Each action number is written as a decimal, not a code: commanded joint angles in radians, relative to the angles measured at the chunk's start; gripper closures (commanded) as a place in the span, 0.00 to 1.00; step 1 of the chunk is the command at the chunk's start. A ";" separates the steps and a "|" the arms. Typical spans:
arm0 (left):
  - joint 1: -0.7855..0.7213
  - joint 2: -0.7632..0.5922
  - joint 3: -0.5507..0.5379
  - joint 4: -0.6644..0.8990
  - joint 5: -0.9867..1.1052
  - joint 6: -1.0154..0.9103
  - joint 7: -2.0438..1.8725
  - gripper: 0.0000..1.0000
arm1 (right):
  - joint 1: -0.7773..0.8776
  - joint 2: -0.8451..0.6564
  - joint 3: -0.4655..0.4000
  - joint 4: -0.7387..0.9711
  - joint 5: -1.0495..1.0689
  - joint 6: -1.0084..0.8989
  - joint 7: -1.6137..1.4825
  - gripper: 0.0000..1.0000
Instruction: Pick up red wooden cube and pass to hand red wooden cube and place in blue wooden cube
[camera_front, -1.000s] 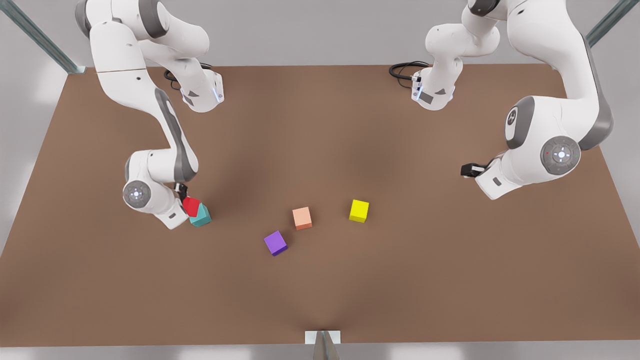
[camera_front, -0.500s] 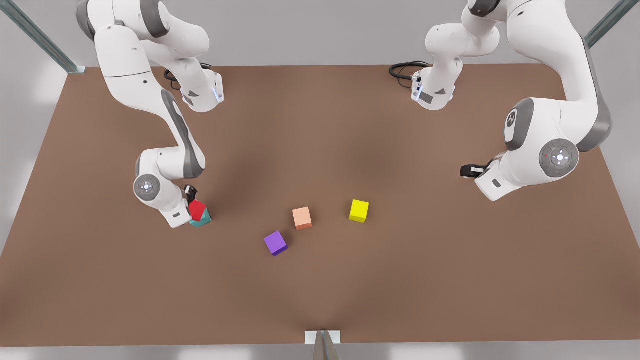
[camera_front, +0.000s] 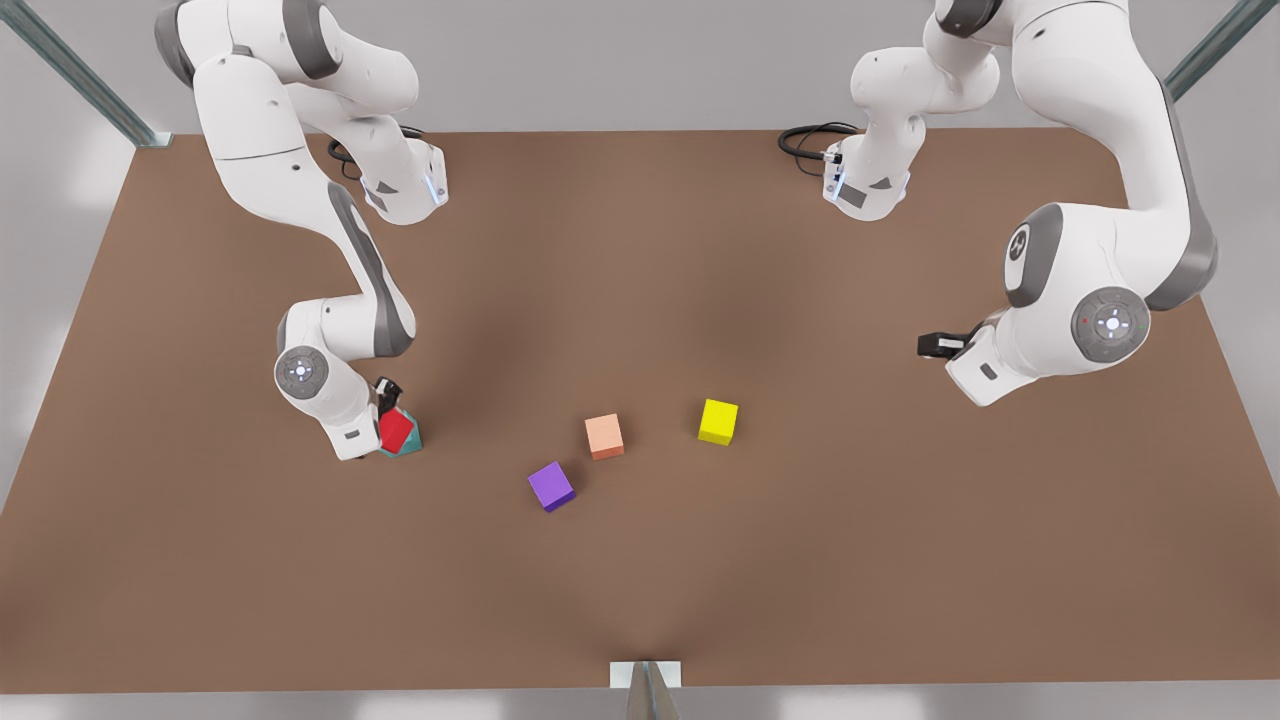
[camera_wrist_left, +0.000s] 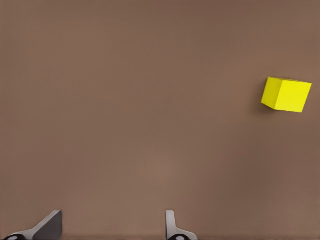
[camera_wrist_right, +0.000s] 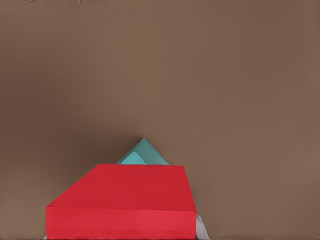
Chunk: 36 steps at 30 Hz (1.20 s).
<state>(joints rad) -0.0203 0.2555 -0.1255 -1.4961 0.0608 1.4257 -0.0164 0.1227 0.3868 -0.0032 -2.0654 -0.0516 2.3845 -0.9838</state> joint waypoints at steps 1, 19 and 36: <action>-0.001 -0.001 0.000 0.000 0.001 -0.001 -0.011 0.00 | 0.000 0.000 0.000 0.001 0.024 -0.013 0.013 0.00; -0.001 0.007 0.000 0.000 0.002 -0.016 -0.028 0.00 | 0.021 -0.109 0.005 0.004 0.062 -0.168 0.017 0.00; -0.001 0.005 0.000 0.000 0.002 -0.024 -0.027 0.00 | -0.051 -0.276 -0.072 0.726 0.064 -1.079 1.070 0.00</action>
<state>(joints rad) -0.0229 0.2620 -0.1255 -1.4961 0.0624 1.4033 -0.0409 0.0680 0.1404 -0.0731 -1.3540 0.0268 1.5308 -0.4796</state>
